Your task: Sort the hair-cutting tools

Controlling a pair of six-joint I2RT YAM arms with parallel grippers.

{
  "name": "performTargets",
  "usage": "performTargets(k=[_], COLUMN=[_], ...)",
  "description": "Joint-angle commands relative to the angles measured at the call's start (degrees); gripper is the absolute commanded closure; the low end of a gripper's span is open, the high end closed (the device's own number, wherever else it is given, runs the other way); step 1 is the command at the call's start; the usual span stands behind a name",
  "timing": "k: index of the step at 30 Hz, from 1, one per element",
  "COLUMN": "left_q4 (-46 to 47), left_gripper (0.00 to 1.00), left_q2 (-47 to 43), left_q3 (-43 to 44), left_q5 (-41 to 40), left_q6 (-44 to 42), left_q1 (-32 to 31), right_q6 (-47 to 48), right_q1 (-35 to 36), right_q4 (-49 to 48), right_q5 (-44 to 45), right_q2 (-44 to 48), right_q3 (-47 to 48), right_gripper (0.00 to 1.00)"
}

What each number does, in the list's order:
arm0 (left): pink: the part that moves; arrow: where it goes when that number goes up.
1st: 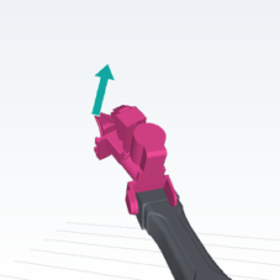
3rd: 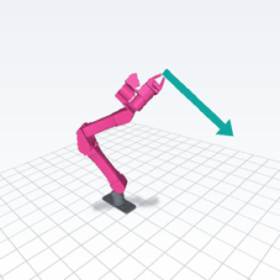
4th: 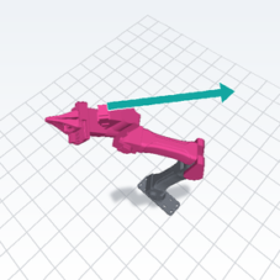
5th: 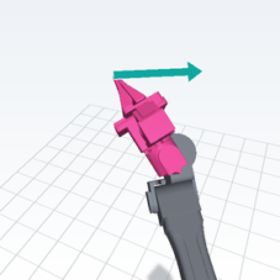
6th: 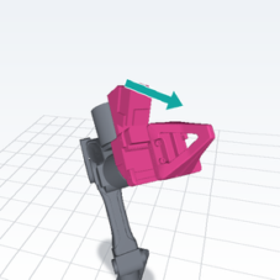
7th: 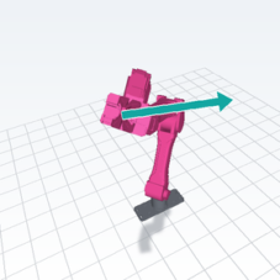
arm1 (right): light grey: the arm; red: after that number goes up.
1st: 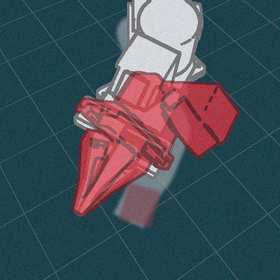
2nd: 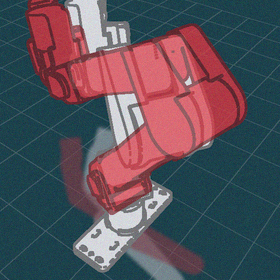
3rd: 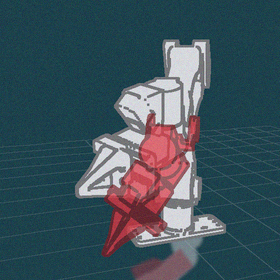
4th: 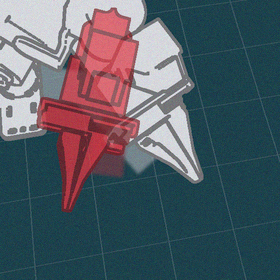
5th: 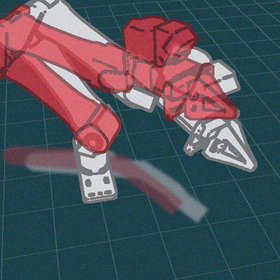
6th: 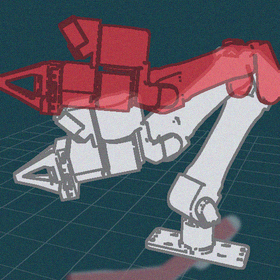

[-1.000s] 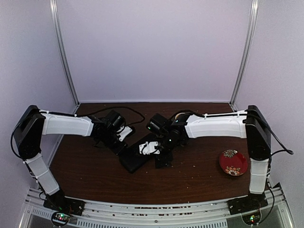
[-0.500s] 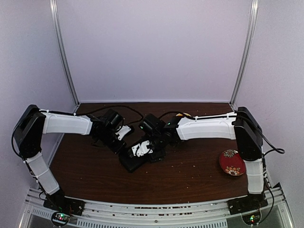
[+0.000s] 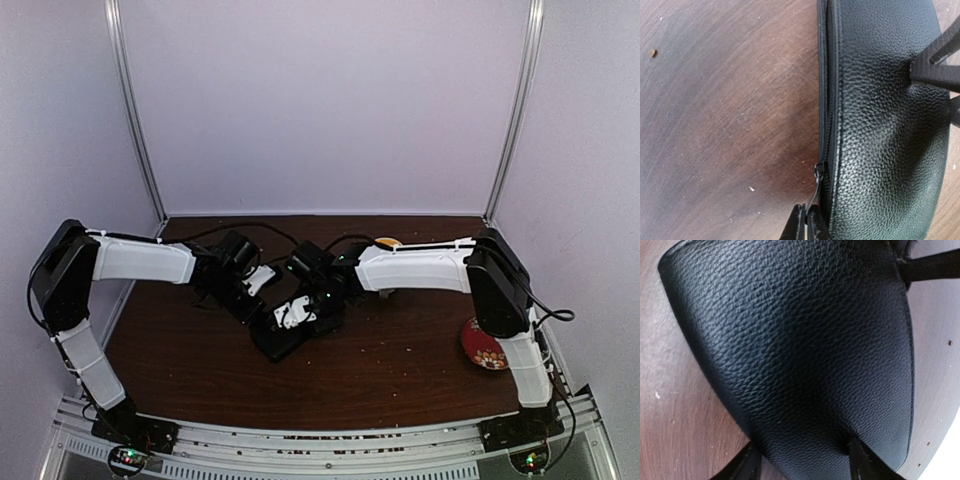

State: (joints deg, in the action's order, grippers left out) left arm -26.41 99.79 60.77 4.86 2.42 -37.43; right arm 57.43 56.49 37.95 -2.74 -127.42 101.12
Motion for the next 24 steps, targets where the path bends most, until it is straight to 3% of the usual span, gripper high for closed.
performTargets(k=[1,7,19,24], left_q4=[1.78,0.77,-4.1,-4.51], left_gripper=[1.0,1.0,1.0,1.0], left_q2=[-0.55,-4.15,-17.29,-19.85], left_q3=[0.8,-3.26,-15.92,-17.53], left_q5=[-1.96,-2.43,-5.59,-1.12], left_q6=[0.29,2.35,11.21,12.48], left_q1=[0.82,1.31,0.43,-0.53], right_q6=[-0.38,-0.99,-1.85,-3.04], right_q1=[-1.6,-2.35,-3.81,-3.97], right_q4=[11.03,13.51,14.44,14.33], right_q5=[-2.35,-2.28,-1.96,-2.09], right_q2=[-4.31,-5.72,-5.66,-5.95], right_q3=[5.12,5.65,5.73,6.16], right_gripper=[0.45,0.51,0.52,0.52])
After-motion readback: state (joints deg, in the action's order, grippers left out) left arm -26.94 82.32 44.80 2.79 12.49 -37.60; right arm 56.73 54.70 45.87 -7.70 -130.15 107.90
